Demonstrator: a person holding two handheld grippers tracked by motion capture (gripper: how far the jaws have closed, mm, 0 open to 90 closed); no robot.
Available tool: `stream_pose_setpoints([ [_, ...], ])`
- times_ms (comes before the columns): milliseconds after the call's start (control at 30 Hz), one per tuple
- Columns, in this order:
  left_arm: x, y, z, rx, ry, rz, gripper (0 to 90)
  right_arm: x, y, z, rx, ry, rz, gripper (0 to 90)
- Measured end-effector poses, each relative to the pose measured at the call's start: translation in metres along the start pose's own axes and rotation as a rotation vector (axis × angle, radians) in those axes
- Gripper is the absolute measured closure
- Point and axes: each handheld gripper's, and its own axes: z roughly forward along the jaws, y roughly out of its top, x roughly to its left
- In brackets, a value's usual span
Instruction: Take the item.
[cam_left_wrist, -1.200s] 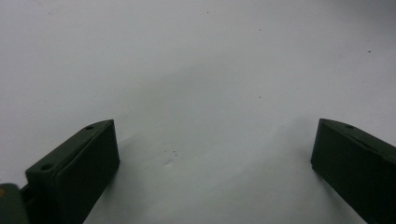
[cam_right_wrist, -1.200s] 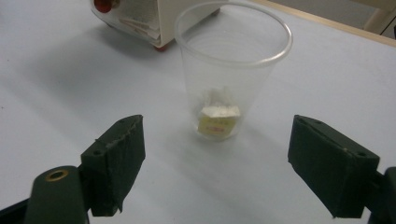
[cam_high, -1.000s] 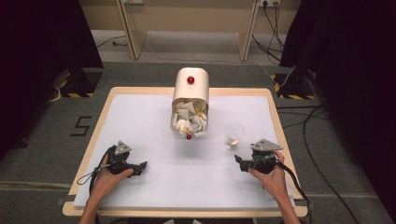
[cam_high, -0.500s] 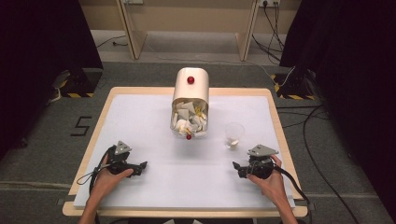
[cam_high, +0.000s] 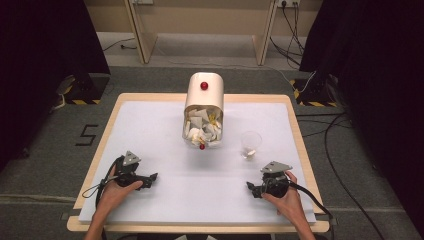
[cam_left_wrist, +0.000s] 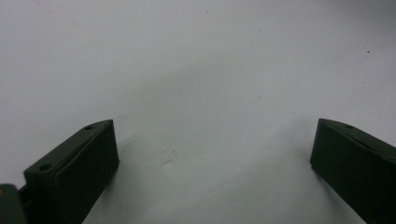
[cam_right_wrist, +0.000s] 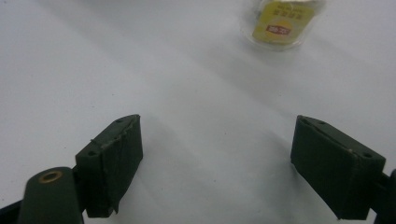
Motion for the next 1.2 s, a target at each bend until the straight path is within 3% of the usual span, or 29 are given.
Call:
stream_pose_setpoints([
  [133,0.000,0.000,0.000,0.000,-0.001,-0.001,0.0,-0.001,-0.005,0.000,-0.037,0.007,0.007,17.0],
  [767,0.000,0.000,0.000,0.001,0.001,0.002,0.0,0.009,-0.021,-0.016,-0.036,0.008,-0.001,16.9],
  [1200,0.000,0.000,0.000,0.001,0.001,0.002,0.0,0.011,-0.024,-0.018,-0.037,0.006,-0.001,17.0],
])
